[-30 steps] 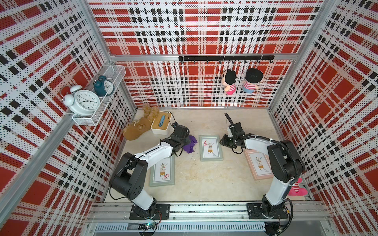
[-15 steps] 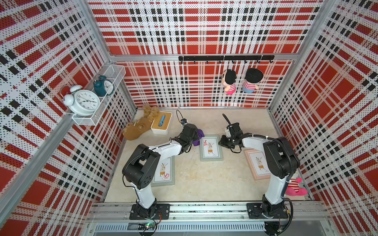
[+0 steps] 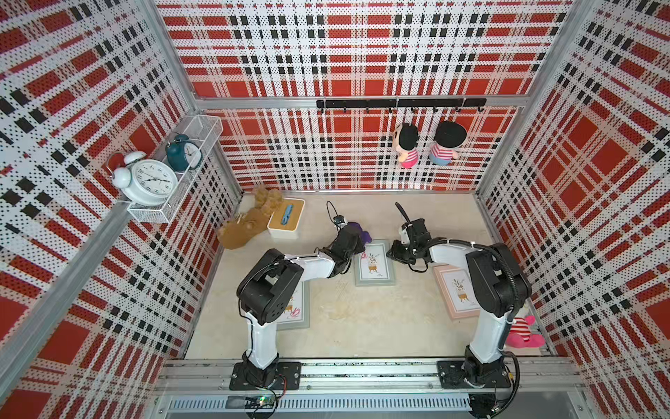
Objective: Wipe the picture frame with a cloth
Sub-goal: Wipe the dirt from the picture frame.
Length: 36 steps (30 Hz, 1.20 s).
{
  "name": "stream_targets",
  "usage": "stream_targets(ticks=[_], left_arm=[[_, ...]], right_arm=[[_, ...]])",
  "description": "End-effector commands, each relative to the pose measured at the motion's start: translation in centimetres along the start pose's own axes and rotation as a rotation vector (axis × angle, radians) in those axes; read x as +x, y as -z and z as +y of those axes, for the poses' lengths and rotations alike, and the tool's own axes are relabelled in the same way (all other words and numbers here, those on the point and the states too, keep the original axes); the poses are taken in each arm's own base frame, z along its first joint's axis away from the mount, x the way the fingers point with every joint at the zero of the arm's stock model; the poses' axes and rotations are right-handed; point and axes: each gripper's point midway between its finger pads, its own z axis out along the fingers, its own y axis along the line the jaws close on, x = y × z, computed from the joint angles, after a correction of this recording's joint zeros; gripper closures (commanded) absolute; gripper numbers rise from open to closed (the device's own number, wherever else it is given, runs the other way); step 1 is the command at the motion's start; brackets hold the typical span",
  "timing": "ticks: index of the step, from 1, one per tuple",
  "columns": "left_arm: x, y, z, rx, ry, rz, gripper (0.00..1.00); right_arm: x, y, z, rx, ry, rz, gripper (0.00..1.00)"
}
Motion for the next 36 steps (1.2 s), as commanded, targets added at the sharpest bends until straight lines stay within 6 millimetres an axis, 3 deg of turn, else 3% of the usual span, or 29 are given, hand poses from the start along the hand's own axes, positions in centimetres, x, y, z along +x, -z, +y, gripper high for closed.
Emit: stream_targets(ticks=[1, 6, 14, 18, 21, 27, 30, 33, 36], left_arm=[[3.7, 0.3, 1.4, -0.016, 0.036, 0.090, 1.00], [7.9, 1.8, 3.5, -0.035, 0.073, 0.195, 1.00], [13.8, 5.8, 4.1, -0.057, 0.097, 0.333, 1.00], [15.3, 6.7, 4.9, -0.097, 0.120, 0.350, 1.00], [14.0, 5.4, 5.0, -0.106, 0.123, 0.323, 1.00], [6.5, 0.1, 4.3, -0.093, 0.102, 0.200, 1.00], [4.3, -2.5, 3.8, -0.080, 0.097, 0.189, 1.00], [4.1, -2.7, 3.8, -0.083, 0.089, 0.195, 1.00], [5.9, -0.5, 4.6, -0.101, 0.091, 0.219, 1.00]], right_arm=[[1.6, -1.0, -1.6, 0.037, -0.025, 0.045, 0.79], [1.8, -1.1, -1.8, 0.038, -0.032, 0.048, 0.79], [2.4, -1.4, -2.3, 0.045, -0.048, 0.057, 0.79], [2.8, -1.5, -2.7, 0.053, -0.056, 0.061, 0.79], [2.9, -1.7, -2.8, 0.052, -0.060, 0.065, 0.79], [2.8, -1.9, -2.9, 0.060, -0.060, 0.071, 0.79], [2.7, -1.9, -2.9, 0.063, -0.060, 0.069, 0.79], [2.7, -1.9, -2.9, 0.065, -0.060, 0.068, 0.79], [2.9, -2.0, -3.1, 0.068, -0.066, 0.072, 0.79]])
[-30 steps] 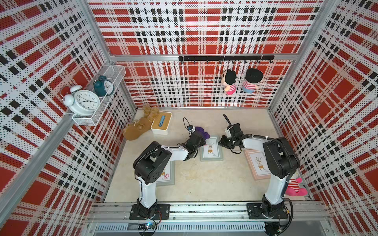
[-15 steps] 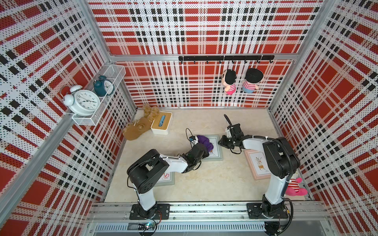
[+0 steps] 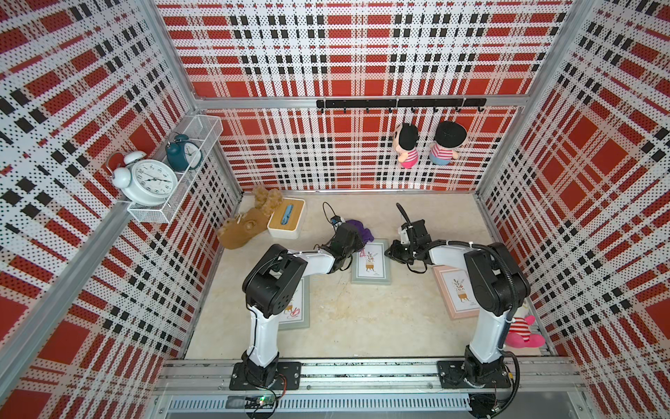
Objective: Wipe the picture frame with a cloth
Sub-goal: Wipe the dirt from the picture frame.
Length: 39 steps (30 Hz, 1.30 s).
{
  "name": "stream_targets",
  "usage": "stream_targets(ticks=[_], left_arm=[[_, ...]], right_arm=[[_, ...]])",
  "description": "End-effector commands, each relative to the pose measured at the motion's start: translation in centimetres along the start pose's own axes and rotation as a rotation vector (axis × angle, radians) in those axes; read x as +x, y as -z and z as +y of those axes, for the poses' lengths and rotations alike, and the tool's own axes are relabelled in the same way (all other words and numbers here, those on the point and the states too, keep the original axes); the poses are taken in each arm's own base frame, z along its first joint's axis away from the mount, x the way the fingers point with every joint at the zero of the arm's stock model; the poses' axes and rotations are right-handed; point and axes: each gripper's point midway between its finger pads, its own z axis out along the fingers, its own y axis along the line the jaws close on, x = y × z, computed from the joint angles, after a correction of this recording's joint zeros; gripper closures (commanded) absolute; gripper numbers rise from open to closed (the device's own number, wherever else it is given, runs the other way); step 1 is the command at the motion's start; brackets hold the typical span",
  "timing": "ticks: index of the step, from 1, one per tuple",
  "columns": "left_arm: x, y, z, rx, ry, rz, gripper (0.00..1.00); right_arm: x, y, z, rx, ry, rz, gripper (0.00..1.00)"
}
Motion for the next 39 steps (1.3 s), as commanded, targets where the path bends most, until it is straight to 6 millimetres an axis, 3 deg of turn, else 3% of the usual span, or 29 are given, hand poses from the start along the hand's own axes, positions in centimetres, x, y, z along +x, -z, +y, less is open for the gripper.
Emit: stream_targets(ticks=[1, 8, 11, 15, 22, 26, 28, 30, 33, 39], left_arm=[[5.9, 2.3, 5.6, -0.171, -0.060, 0.148, 1.00], [13.1, 10.2, 7.6, -0.194, -0.046, 0.213, 1.00], [13.5, 11.4, 9.0, -0.221, -0.007, 0.206, 1.00], [9.9, 9.7, 7.8, -0.154, 0.064, 0.159, 1.00], [1.6, 2.6, 3.9, -0.080, 0.034, 0.072, 1.00], [-2.0, -1.0, 3.1, -0.082, 0.004, 0.019, 1.00], [-2.8, -2.1, 3.0, -0.097, -0.024, 0.008, 1.00], [-2.3, -2.3, 3.2, -0.115, -0.044, 0.023, 1.00], [0.7, -1.2, 4.5, -0.146, -0.070, 0.069, 1.00], [5.9, 3.0, 7.7, -0.221, -0.104, 0.146, 1.00]], right_arm=[[3.3, -1.2, -3.5, 0.111, -0.053, 0.100, 0.79], [3.2, -1.4, -3.5, 0.113, -0.048, 0.103, 0.79], [3.2, -1.5, -3.6, 0.117, -0.044, 0.106, 0.79], [3.0, -1.5, -3.6, 0.125, -0.044, 0.104, 0.79], [3.2, -1.7, -3.5, 0.114, -0.058, 0.116, 0.79], [3.0, -1.7, -3.3, 0.110, -0.061, 0.108, 0.79], [3.2, -1.9, -3.6, 0.118, -0.065, 0.116, 0.79], [3.3, -1.9, -3.6, 0.119, -0.063, 0.119, 0.79], [3.4, -1.8, -3.7, 0.124, -0.059, 0.116, 0.79], [3.6, -1.9, -3.9, 0.126, -0.058, 0.121, 0.79]])
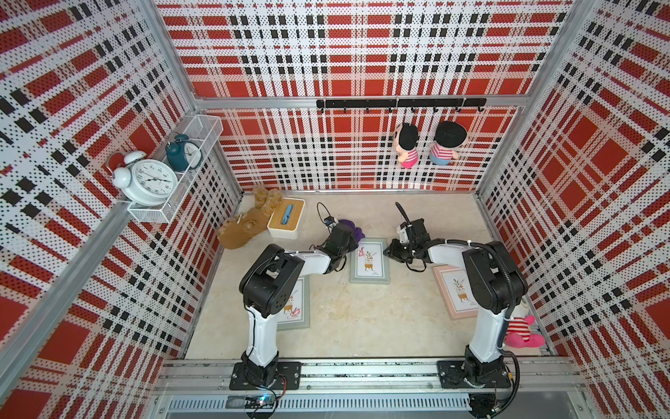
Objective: Wipe the picture frame with a cloth
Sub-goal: Wipe the dirt from the picture frame.
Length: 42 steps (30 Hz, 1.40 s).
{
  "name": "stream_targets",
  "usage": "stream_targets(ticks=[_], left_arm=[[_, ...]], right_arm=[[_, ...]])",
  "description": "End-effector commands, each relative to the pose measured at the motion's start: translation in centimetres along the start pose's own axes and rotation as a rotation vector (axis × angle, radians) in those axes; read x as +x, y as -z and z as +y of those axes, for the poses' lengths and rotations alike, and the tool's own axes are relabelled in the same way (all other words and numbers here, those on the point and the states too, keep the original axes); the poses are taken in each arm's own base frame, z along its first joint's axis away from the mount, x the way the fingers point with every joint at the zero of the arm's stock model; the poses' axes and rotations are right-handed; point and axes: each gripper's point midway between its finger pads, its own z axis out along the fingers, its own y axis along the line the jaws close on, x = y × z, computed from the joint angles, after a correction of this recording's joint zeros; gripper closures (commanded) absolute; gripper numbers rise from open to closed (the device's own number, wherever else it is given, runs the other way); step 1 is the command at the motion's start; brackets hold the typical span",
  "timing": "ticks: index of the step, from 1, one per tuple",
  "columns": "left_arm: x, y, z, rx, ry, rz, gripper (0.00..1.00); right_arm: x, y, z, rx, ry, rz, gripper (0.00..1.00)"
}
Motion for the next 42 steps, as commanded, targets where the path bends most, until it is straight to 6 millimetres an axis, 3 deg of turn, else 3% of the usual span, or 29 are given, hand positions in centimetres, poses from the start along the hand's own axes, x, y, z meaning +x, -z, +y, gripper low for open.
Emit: stream_targets(ticks=[1, 6, 9, 12, 19, 25, 29, 32, 37, 39, 42], left_arm=[[7.5, 2.8, 4.8, -0.144, -0.080, 0.191, 1.00], [11.6, 6.7, 5.0, -0.202, -0.180, 0.221, 1.00], [11.8, 7.5, 4.9, -0.251, -0.223, 0.195, 1.00], [10.9, 6.9, 4.2, -0.237, -0.202, 0.188, 1.00], [7.0, 3.7, 3.0, -0.174, -0.115, 0.158, 1.00], [3.6, 0.3, 4.4, -0.203, -0.115, 0.130, 1.00], [1.1, -1.0, 4.4, -0.197, -0.108, 0.110, 1.00], [-1.7, -0.7, 4.5, -0.203, -0.090, 0.063, 1.00], [-6.8, 1.5, 5.3, -0.209, -0.029, -0.007, 1.00], [-7.6, 2.8, 5.4, -0.201, -0.024, -0.017, 1.00], [-6.9, 4.4, 5.2, -0.183, -0.031, -0.004, 1.00]], right_arm=[[3.9, -1.5, -4.4, 0.144, -0.052, 0.110, 0.79], [4.0, -1.6, -4.6, 0.148, -0.050, 0.114, 0.79], [4.0, -1.8, -4.5, 0.146, -0.047, 0.118, 0.79], [4.1, -1.9, -4.4, 0.142, -0.052, 0.123, 0.79], [4.8, -1.5, -3.3, 0.098, -0.072, 0.124, 0.80], [5.7, -0.8, -0.9, 0.024, -0.096, 0.113, 0.81], [6.1, -0.9, 0.4, -0.014, -0.112, 0.116, 0.80], [5.8, -0.9, 0.6, -0.018, -0.138, 0.098, 0.80], [5.7, -1.0, 0.4, -0.011, -0.171, 0.082, 0.80], [5.7, -1.1, 0.2, -0.006, -0.173, 0.081, 0.80], [5.9, -1.2, 0.0, -0.003, -0.174, 0.087, 0.80]])
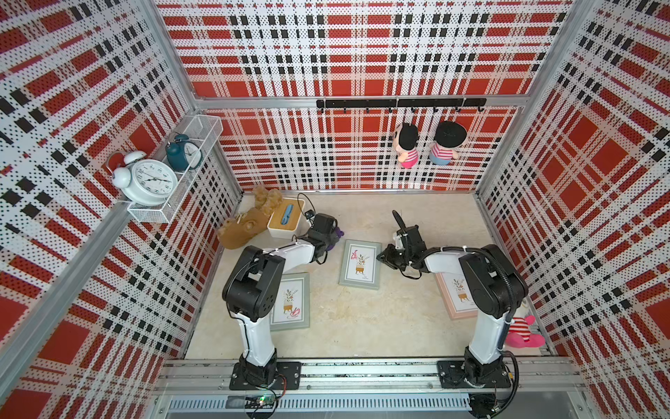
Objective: Wipe the picture frame with a cloth
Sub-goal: Wipe the dirt from the picture frame.
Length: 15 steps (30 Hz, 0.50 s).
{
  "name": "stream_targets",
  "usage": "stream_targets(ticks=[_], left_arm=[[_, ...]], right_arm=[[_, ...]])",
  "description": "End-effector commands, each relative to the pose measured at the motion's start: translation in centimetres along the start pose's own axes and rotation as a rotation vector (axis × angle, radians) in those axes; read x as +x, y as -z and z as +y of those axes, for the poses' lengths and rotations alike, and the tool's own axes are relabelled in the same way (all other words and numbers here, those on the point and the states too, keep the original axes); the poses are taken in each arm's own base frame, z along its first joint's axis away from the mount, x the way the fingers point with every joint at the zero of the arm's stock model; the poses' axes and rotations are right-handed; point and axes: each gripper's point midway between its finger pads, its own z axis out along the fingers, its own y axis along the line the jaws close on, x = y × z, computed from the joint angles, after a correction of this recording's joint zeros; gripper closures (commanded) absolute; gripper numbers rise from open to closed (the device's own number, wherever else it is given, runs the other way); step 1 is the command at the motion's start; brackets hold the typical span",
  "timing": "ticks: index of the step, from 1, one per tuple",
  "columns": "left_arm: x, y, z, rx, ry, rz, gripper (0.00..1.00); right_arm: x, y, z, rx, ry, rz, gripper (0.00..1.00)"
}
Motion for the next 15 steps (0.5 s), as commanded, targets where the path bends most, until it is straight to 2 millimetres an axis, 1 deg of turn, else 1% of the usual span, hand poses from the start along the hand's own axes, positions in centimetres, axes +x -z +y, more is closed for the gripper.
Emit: stream_targets(ticks=[1, 5, 8, 11, 15], left_arm=[[0.6, 2.8, -0.5, 0.031, -0.028, 0.024, 1.00], [3.6, 4.4, 0.5, -0.019, -0.019, 0.044, 1.00], [5.8, 5.2, 1.5, -0.098, -0.013, 0.009, 1.00], [8.1, 5.5, 0.8, -0.118, -0.044, 0.008, 1.00], [10.7, 4.5, -1.1, -0.081, -0.076, 0.076, 1.00]], right_arm=[[2.5, -0.5, -2.8, 0.091, -0.055, 0.066, 0.80], [2.5, -0.6, -2.9, 0.095, -0.054, 0.065, 0.80], [2.6, -0.7, -3.0, 0.096, -0.052, 0.067, 0.80], [2.8, -0.8, -3.2, 0.103, -0.053, 0.071, 0.79], [2.9, -0.9, -3.5, 0.110, -0.053, 0.074, 0.79]])
